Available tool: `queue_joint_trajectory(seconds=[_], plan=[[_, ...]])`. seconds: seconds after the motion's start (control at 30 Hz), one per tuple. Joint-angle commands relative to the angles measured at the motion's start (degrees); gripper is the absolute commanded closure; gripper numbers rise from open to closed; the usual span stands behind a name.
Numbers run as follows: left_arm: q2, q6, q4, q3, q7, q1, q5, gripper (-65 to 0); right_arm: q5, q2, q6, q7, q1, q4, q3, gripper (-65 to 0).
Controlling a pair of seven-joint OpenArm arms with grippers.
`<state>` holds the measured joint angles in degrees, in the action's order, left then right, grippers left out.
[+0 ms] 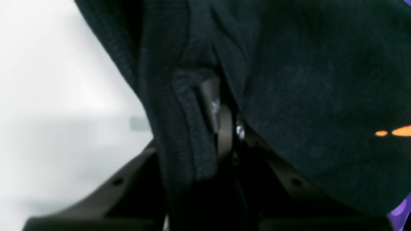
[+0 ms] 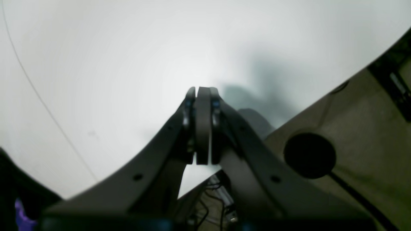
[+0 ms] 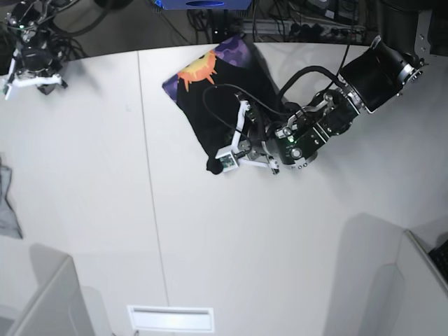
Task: Fold the T-shirt properly
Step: 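Lift and rotate the bundle with the left gripper, flipping it over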
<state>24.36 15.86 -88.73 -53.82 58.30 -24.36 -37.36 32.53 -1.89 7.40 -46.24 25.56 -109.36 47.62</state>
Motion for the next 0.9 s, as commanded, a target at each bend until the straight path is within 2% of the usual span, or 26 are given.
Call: queue_joint_trajectory(seconds=[0.0,0.07,0.17,0.27,0.4,0.47,0.53,0.73,0.87], plan=[[0.3,0.2,-0.5,-0.8,-0.2,-2.5,0.0,0.0,0.4,0.4,0.4,1.8,0.4,-0.8,0.3,0.0],[0.3,0.5,-0.4,-3.5,-0.2,-4.7,0.1,0.0,0.5,-0.4,0.4,1.8,0.7,-0.8,0.3,0.0],[0.3,5.2,-0.5,-7.1,-0.2,-8.2,1.9,0.0,0.5,-0.6,0.4,1.8,0.9,-0.8,0.3,0.0],[0.0,10.6,-0.9,-8.6,-1.0,-8.7,10.5,0.0,0.4,-1.8,0.4,1.8,0.9,-0.9,0.3,0.0],[-0.1,20.3,-0.5,-8.2,-7.1,-5.8,23.4,0.0,0.4,-2.6,0.4,1.8,0.9,-0.9,0.3,0.0],[-0.3,23.2,-0.3,-8.0,-9.2,-4.0,29.3,0.0,0.3,-3.3,0.4,1.8,0.9,-0.9,0.3,0.0],[-0.8,23.9,-0.3,-7.9,-9.5,-2.7,32.7,0.0,0.3,-3.5,0.4,1.8,0.9,-0.9,0.3,0.0],[-4.8,24.0,4.6,-7.8,-9.5,-2.2,33.1,0.0,0.3,-3.6,0.4,1.8,0.9,-0.9,0.3,0.0],[-8.5,24.1,11.2,-2.3,-9.5,-1.5,31.5,0.0,0.3,-3.6,0.4,1.8,0.8,-0.9,0.3,0.0]])
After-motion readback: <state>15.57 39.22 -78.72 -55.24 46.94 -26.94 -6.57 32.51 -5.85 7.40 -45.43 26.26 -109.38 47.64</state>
